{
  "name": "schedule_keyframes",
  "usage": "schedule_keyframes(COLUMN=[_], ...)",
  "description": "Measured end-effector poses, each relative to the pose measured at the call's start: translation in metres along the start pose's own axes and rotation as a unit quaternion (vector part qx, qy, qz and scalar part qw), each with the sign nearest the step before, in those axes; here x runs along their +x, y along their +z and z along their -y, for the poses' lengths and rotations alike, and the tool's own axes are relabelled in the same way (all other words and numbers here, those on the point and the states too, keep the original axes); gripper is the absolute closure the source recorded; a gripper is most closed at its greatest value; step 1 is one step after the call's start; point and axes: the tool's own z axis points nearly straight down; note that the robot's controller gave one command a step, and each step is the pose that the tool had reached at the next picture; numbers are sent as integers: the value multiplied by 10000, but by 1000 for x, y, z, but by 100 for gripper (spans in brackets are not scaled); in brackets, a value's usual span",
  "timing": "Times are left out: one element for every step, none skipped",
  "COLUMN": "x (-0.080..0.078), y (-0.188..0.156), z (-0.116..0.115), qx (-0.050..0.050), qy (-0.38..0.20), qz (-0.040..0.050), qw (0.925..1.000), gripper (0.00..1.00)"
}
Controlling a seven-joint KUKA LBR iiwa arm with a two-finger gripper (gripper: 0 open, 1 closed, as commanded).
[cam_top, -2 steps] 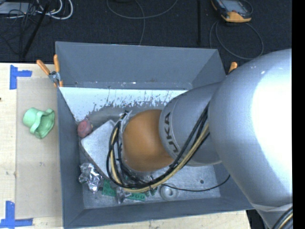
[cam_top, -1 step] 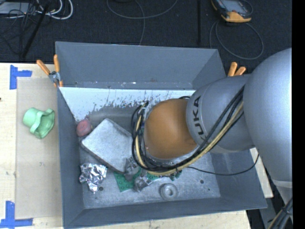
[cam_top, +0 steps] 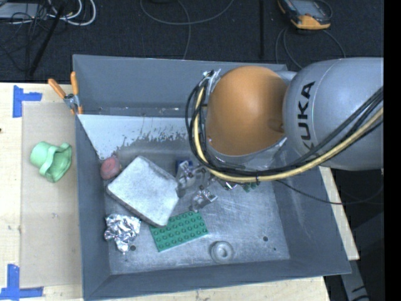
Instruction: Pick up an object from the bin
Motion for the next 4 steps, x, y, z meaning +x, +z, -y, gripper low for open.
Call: schedule_keyframes(x=[2, 20, 23, -5], y=[5, 111, 118, -3], z=[-1, 26, 24, 8], qx=[-21, 8, -32, -5], qy=[10, -1377, -1370, -1094], qz=[-43, 5, -43, -1], qw=[10000, 9905, 9906, 9940], gripper=[0, 0, 100, 100])
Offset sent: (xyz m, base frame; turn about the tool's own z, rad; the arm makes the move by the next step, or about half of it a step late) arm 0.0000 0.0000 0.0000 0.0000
